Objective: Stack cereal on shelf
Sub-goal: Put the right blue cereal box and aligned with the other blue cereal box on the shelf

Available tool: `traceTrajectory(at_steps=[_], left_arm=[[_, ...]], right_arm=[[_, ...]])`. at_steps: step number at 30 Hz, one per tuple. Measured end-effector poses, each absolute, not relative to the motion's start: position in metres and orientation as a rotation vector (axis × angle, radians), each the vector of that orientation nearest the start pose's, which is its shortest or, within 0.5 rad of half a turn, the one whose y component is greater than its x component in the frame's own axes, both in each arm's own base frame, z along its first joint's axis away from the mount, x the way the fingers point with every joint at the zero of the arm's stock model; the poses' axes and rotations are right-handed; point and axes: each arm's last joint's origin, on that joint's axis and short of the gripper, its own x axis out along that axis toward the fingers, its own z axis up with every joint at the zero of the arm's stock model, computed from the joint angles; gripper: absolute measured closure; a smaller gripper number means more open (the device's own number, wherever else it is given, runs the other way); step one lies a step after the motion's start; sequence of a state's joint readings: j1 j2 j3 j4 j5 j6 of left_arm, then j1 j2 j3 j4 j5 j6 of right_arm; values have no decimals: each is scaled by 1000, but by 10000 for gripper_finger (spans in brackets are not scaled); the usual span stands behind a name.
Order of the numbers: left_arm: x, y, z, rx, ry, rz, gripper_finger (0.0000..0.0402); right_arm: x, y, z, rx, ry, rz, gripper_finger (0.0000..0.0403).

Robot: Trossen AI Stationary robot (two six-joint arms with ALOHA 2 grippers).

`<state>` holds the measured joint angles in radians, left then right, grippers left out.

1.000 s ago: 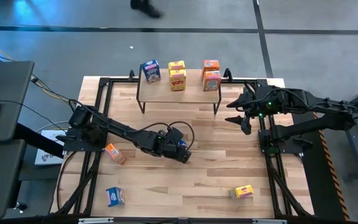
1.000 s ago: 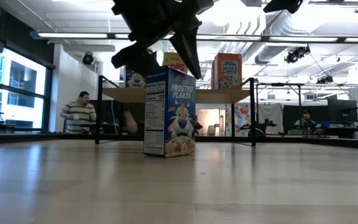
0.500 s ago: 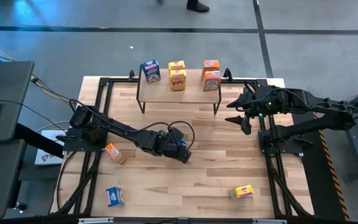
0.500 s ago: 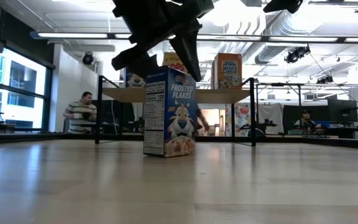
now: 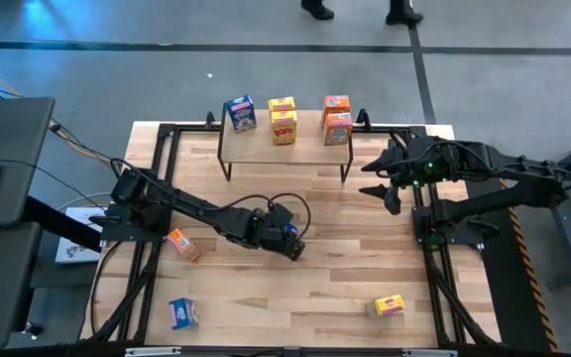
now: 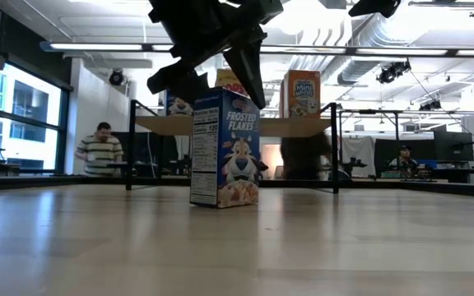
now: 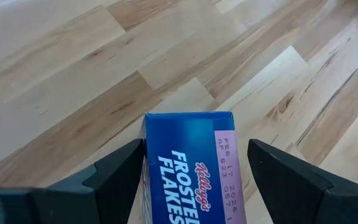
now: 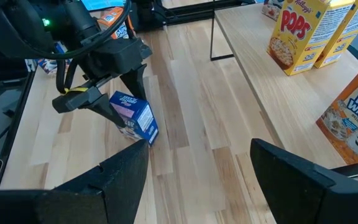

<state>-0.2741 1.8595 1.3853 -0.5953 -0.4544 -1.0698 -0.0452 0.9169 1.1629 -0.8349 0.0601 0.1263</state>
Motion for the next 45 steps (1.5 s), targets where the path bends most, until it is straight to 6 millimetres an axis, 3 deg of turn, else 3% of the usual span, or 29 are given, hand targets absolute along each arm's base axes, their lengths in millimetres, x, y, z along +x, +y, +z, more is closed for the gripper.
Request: traceTrajectory(at_steps=[14,33,40,45], left_arm=[[374,-93,215,-519,820,616,199],[373,-94,219,-402,878,498,207],[365,-91,237,-338,879,442,207],[355,-81,260,-322,871,381,208]], right_arm=[[163,-9,377,86,584,-130,128],[163,-9,377,89,584,-131,128],[163,-9,377,90,584,-131,128],[163,-9,377,89,586,-131,128]])
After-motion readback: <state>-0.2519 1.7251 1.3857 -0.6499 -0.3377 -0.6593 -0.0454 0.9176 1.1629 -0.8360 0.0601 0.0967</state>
